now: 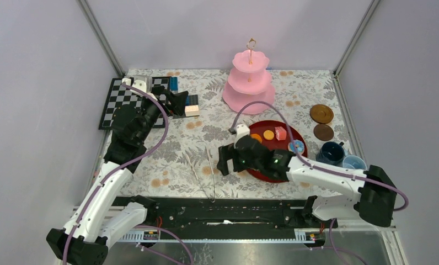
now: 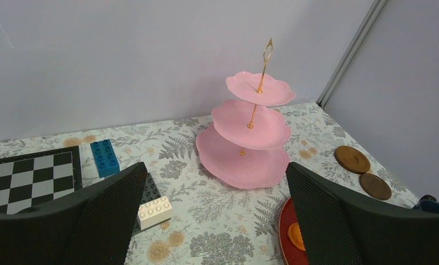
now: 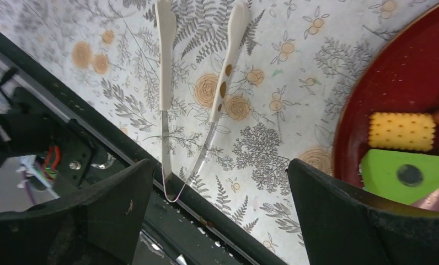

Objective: Serve the afternoon tea

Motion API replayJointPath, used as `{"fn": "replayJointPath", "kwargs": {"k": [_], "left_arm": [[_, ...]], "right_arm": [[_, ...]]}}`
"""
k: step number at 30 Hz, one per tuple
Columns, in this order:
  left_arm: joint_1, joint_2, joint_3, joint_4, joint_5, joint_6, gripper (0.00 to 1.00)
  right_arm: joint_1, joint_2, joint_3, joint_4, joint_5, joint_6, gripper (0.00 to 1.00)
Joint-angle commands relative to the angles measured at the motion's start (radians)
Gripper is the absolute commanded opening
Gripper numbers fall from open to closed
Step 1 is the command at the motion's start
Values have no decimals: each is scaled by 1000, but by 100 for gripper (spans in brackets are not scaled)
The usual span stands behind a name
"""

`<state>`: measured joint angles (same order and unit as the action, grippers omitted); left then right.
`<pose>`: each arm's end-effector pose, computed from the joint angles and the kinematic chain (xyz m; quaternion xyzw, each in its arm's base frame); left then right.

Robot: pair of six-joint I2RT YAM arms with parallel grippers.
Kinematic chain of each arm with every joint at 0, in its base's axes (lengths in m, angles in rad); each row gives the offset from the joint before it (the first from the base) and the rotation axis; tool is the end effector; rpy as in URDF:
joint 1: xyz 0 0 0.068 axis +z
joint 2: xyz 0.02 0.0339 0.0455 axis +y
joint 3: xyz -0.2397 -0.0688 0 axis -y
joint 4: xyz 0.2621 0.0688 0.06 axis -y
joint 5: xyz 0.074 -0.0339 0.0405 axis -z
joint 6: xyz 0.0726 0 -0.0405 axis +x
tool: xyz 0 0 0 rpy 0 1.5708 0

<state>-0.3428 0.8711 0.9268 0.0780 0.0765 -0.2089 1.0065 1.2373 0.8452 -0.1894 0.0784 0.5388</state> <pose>0.2516 -0.0957 0.3909 0.0727 0.6544 -0.2291 0.7169 0.1808 0.2749 0.2149 -0.1857 0.8598 0.3064 0.3637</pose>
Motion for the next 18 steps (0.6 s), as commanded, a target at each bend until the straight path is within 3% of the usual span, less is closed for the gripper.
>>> {"fn": "replayJointPath", "kwargs": {"k": [1, 8, 18], "left_arm": [[-3, 5, 26, 54, 22, -10, 99], [-4, 5, 27, 51, 21, -9, 99], [-4, 3, 26, 50, 14, -6, 99]], "right_arm": [[190, 64, -22, 87, 356, 9, 98], [392, 207, -30, 271, 580, 28, 98], [470, 488, 114, 258, 703, 90, 98]]}}
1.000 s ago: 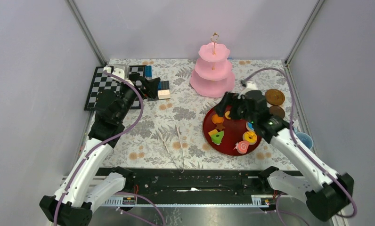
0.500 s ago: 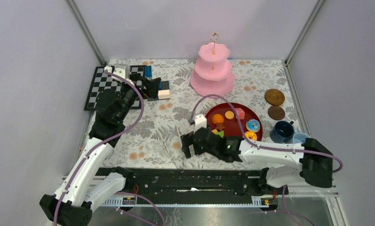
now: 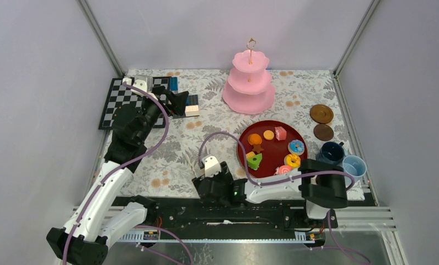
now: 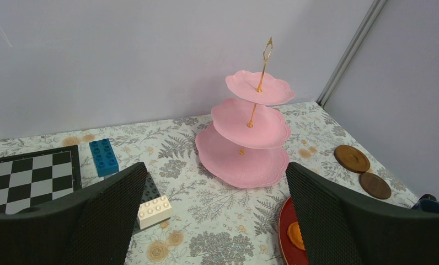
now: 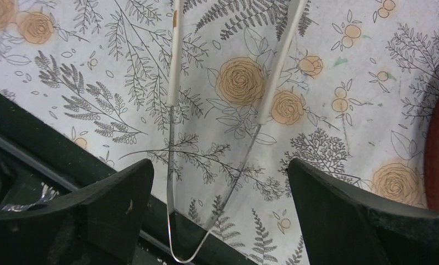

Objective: Serve the afternoon tea

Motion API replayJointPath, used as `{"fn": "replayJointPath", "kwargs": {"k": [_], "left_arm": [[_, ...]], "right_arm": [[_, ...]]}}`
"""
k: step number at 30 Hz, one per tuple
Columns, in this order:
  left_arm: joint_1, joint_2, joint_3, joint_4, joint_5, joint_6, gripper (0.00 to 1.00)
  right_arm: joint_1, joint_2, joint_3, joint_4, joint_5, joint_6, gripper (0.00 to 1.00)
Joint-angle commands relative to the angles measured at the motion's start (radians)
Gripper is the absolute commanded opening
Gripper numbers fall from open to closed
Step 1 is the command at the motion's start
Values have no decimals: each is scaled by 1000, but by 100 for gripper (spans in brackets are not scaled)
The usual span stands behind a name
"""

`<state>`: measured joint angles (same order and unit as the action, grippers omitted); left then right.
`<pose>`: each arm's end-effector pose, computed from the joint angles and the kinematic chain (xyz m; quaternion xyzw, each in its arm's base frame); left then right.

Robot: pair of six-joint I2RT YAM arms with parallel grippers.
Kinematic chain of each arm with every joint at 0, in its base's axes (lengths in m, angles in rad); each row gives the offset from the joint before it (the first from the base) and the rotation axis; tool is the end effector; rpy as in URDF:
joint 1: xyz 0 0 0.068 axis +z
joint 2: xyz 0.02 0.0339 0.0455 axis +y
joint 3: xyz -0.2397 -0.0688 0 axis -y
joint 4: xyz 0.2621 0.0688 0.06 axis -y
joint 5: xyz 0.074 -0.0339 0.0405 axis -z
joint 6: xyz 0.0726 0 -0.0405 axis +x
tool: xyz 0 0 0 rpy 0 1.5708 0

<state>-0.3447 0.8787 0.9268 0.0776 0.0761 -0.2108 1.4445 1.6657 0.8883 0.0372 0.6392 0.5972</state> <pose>0.2534 -0.0968 0.3889 0.0727 0.6574 -0.2297 0.7140 0.0895 0.3609 0.1218 -0.2415 0.8440 0.1763 0.4453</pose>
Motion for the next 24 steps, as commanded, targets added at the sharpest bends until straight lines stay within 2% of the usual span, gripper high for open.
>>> {"fn": "replayJointPath", "kwargs": {"k": [1, 7, 14, 19, 24], "left_arm": [[-2, -3, 26, 50, 17, -4, 99], [-2, -1, 26, 50, 12, -3, 99], [-2, 5, 26, 50, 13, -4, 99], [-2, 11, 26, 50, 20, -9, 99], [-2, 14, 26, 50, 18, -10, 99]], "right_arm": [[35, 87, 88, 17, 152, 36, 98], [41, 218, 172, -31, 186, 20, 98], [37, 241, 143, 12, 252, -39, 98], [2, 227, 83, 155, 208, -207, 84], [-136, 195, 30, 250, 25, -289, 71]]}}
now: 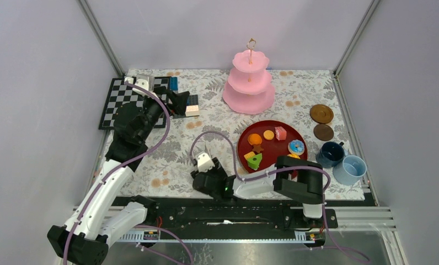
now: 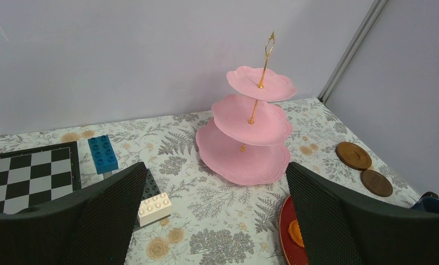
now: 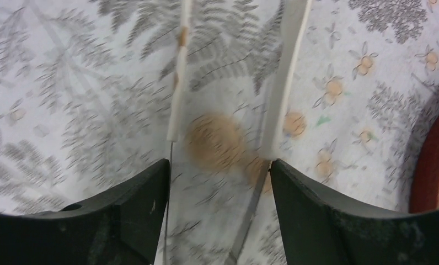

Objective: Serve the afternoon tea

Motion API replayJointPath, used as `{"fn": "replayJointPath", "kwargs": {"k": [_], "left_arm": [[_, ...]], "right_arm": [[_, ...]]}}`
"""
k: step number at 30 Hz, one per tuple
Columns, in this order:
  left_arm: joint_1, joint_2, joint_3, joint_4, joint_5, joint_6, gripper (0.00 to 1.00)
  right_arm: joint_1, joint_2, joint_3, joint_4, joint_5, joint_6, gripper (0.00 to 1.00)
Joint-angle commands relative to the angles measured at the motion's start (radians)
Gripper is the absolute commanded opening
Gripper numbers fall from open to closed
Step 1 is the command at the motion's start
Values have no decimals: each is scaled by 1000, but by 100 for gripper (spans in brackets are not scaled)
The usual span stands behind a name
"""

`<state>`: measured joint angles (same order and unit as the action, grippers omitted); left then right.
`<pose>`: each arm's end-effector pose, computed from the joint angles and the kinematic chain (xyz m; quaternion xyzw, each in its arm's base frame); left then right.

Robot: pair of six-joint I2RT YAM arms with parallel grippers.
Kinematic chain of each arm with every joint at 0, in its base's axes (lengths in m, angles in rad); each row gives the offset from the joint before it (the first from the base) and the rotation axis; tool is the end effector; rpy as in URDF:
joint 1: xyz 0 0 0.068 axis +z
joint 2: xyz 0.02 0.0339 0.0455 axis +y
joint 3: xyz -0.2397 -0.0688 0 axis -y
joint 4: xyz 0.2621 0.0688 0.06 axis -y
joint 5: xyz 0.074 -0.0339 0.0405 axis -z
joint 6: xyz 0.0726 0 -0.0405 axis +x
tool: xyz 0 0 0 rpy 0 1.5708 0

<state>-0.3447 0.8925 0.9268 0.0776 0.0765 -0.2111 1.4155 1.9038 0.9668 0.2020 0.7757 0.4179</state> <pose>0.2569 -0.0981 0.3854 0.0729 0.6626 -0.2289 0.7094 0.1114 0.3826 0.0800 -0.2699 0.8164 0.0878 0.5029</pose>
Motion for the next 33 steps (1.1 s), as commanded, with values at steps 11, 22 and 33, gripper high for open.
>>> {"fn": "replayJointPath", "kwargs": {"k": [11, 22, 33], "left_arm": [[-2, 4, 27, 49, 23, -15, 99], [-1, 5, 27, 50, 26, -21, 99], [-2, 8, 27, 50, 32, -27, 99]], "right_arm": [[-281, -86, -139, 260, -469, -245, 95], [-236, 46, -284, 694, -253, -286, 100], [-235, 114, -304, 770, -142, -277, 82]]}}
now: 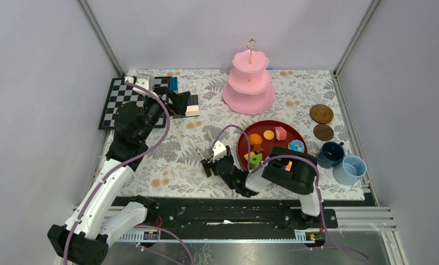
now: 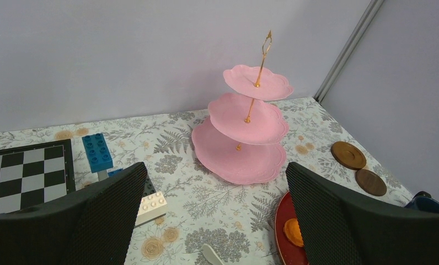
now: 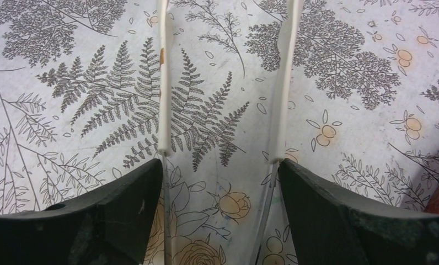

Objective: Serve the afternoon tea

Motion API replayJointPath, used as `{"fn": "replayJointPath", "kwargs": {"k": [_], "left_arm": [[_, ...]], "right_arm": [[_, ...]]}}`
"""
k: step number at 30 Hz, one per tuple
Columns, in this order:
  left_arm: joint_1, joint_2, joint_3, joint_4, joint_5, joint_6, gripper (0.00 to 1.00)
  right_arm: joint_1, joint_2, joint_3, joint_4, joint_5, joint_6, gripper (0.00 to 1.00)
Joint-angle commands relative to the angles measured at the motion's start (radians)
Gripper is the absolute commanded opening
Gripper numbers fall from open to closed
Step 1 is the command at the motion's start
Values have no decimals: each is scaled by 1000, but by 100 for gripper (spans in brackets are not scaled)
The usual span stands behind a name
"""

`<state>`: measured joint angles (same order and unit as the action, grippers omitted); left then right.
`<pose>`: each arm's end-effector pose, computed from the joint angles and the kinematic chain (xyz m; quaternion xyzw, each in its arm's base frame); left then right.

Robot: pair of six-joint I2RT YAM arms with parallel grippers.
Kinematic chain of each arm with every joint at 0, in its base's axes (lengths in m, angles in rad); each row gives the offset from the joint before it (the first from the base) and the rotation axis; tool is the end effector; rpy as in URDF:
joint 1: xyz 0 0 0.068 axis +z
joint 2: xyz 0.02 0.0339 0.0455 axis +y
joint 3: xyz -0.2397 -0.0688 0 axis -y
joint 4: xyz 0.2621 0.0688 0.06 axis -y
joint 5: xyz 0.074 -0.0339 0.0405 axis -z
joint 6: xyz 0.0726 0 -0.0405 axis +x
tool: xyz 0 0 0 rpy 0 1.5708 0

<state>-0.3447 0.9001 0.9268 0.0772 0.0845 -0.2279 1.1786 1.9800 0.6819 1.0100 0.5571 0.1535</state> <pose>0.2586 -0.0994 0.3834 0.0704 0.6659 -0.2367 0.7040 0.1783 0.3307 0.0586 -0.2344 0.7521 0.1822 0.5884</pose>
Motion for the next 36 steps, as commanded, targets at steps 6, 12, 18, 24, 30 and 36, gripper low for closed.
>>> {"fn": "replayJointPath", "kwargs": {"k": [6, 12, 18, 24, 30, 36], "left_arm": [[-2, -2, 27, 50, 23, -11, 99], [-2, -3, 27, 51, 24, -11, 99], [-2, -3, 27, 51, 20, -11, 99], [-2, -4, 29, 49, 21, -13, 99], [-2, -5, 29, 47, 12, -10, 99], [-8, -2, 32, 45, 16, -17, 99]], "right_arm": [[2, -43, -22, -75, 82, -11, 73], [1, -134, 22, -222, 74, 9, 67], [1, -264, 74, -418, 60, 71, 62], [-27, -419, 143, -690, -1, 134, 62], [-115, -609, 204, -1060, -140, 239, 61], [-295, -743, 318, -1473, -324, 307, 59]]}}
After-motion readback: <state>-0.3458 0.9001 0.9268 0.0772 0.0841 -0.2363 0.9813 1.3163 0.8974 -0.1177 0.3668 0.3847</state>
